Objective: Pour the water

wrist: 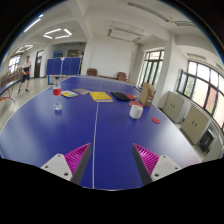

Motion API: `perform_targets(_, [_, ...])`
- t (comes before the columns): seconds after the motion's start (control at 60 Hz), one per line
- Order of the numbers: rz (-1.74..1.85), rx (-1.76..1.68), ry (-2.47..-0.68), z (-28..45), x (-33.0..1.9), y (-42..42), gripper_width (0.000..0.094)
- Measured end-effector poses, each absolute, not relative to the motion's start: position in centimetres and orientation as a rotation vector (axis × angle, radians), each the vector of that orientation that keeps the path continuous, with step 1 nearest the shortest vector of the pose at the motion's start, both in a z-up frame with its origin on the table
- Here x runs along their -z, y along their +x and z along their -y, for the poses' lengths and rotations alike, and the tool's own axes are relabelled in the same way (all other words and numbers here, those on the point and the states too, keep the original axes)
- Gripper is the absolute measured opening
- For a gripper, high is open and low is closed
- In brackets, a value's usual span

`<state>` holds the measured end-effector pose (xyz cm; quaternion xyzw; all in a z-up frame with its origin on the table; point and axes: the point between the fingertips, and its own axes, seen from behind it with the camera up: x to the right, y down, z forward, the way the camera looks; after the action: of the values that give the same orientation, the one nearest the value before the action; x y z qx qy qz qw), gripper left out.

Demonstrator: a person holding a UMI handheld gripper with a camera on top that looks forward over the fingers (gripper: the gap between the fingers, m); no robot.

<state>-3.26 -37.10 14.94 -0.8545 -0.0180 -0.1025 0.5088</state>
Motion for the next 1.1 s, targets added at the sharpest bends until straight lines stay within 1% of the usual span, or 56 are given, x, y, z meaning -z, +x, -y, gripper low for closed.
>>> perform_targets(0.083, [0.089,0.186,-2.081,33.5,-11.7,-10.1,0.0855])
perform_targets(0.1, [0.097,0.169,-2.083,34.0,-12.2,-11.3,0.0855])
perform_targets(0.167, [0.117,0.106,-2.065,29.8,-10.9,-16.8,0.0853])
perform_targets(0.267, [0.135,0.014,-2.017,23.0,-10.5,-24.8,0.0854])
perform_targets(0.283, [0.136,0.004,-2.010,22.6,-11.0,-26.1,0.0849])
perform_targets(0.3, [0.137,-0.004,-2.001,20.7,-10.3,-27.0,0.0850])
perform_targets(0.333, [0.139,-0.023,-1.988,19.0,-10.6,-29.3,0.0851])
perform_targets(0.35, [0.141,-0.029,-1.980,17.1,-10.0,-30.1,0.0850])
perform_targets(0.367, [0.141,-0.039,-1.975,16.6,-10.5,-31.3,0.0854])
perform_targets(0.4, [0.144,-0.051,-1.957,13.9,-10.4,-33.1,0.0849])
perform_targets(0.567, [0.109,-0.056,-1.887,1.7,-9.9,-38.5,0.0848])
perform_targets(0.667, [0.093,-0.043,-1.862,-3.6,-9.4,-39.5,0.0851])
perform_targets(0.733, [0.088,-0.012,-1.840,-6.1,-9.4,-39.7,0.0824])
perform_targets(0.767, [0.090,0.001,-1.831,-7.0,-9.4,-39.7,0.0791])
perform_targets(0.817, [0.100,0.012,-1.814,-8.0,-9.4,-39.8,0.0710])
perform_targets(0.867, [0.107,0.027,-1.801,-8.8,-9.2,-39.5,0.0551])
perform_targets(0.883, [0.107,0.035,-1.795,-8.9,-9.2,-39.2,0.0511])
perform_targets(0.917, [0.109,0.035,-1.781,-8.9,-9.4,-39.1,0.0511])
perform_targets(1.05, [0.123,-0.015,-1.759,-8.8,-9.4,-39.5,0.0373])
perform_targets(1.1, [0.123,-0.059,-1.761,-8.9,-9.5,-40.0,0.0352])
